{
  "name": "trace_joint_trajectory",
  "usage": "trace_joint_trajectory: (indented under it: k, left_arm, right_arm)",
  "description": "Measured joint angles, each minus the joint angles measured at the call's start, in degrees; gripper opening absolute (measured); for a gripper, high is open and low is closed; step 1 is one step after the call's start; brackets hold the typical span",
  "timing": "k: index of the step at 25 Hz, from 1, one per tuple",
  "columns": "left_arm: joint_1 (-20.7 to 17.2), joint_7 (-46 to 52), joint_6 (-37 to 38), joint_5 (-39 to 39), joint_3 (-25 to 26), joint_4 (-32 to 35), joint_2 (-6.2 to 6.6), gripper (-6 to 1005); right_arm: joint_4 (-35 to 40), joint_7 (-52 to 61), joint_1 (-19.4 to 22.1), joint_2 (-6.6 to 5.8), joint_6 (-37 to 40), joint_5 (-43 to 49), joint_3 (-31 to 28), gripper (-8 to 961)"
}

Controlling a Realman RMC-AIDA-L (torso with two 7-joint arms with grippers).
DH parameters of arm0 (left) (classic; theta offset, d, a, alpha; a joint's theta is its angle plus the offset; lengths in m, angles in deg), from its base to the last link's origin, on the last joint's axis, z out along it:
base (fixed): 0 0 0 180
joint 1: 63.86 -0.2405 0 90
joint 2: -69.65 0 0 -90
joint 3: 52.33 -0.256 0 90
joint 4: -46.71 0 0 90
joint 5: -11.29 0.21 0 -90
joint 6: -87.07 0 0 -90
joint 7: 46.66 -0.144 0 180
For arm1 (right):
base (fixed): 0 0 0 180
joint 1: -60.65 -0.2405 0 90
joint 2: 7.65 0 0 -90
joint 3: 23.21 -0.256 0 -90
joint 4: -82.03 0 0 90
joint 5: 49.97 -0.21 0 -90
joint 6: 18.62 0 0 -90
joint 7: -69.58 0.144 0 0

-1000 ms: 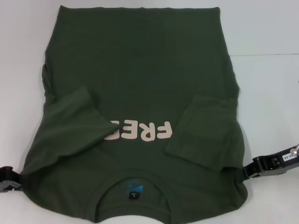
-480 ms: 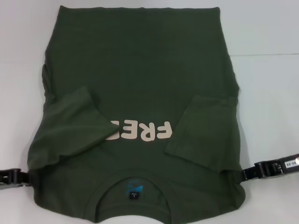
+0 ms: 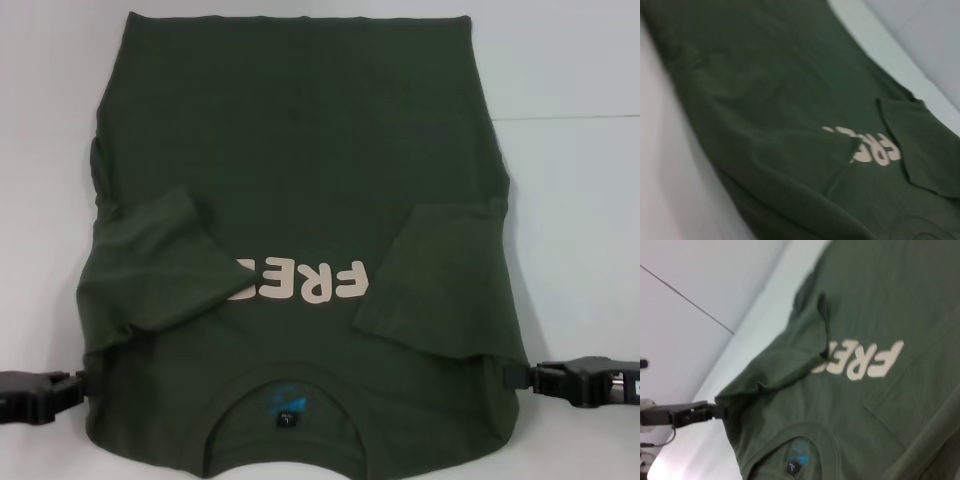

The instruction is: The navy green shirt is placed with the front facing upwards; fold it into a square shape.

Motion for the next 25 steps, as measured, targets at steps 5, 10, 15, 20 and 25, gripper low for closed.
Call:
trace_joint_trajectory:
  k: [5, 10, 15, 20, 25]
  left_arm:
    - [-1.26, -8.08, 0.32, -0.71, 1.16, -0.91, -0.3, 64]
    - [-1.46, -14.76, 2.99, -0.99, 4.29, -1.68, -0.28, 59]
    - [-1.48, -17.55, 3.56, -1.07, 5.22, -1.82, -0.06, 55]
    - [-1.31, -17.57, 2.9, -1.16, 6.19, -2.26, -0.03, 50]
    - [-1.06, -17.0, 3.22, -1.2, 6.21, -2.56, 0.05, 54]
  right_arm:
    - [-2.55, -10.91, 2.46, 0.54, 0.6, -0.78, -5.18, 22]
    - [-5.38, -17.68, 3.64, 0.38, 2.39, -0.82, -10.35, 22]
    - [-5.78, -19.76, 4.24, 0.6, 2.82, -0.85, -11.41, 22]
    - [-5.81, -19.9, 4.15, 0.74, 3.34, -0.94, -11.87, 22]
    - [-5.83, -19.78, 3.56, 0.7, 3.4, -0.96, -11.88, 22]
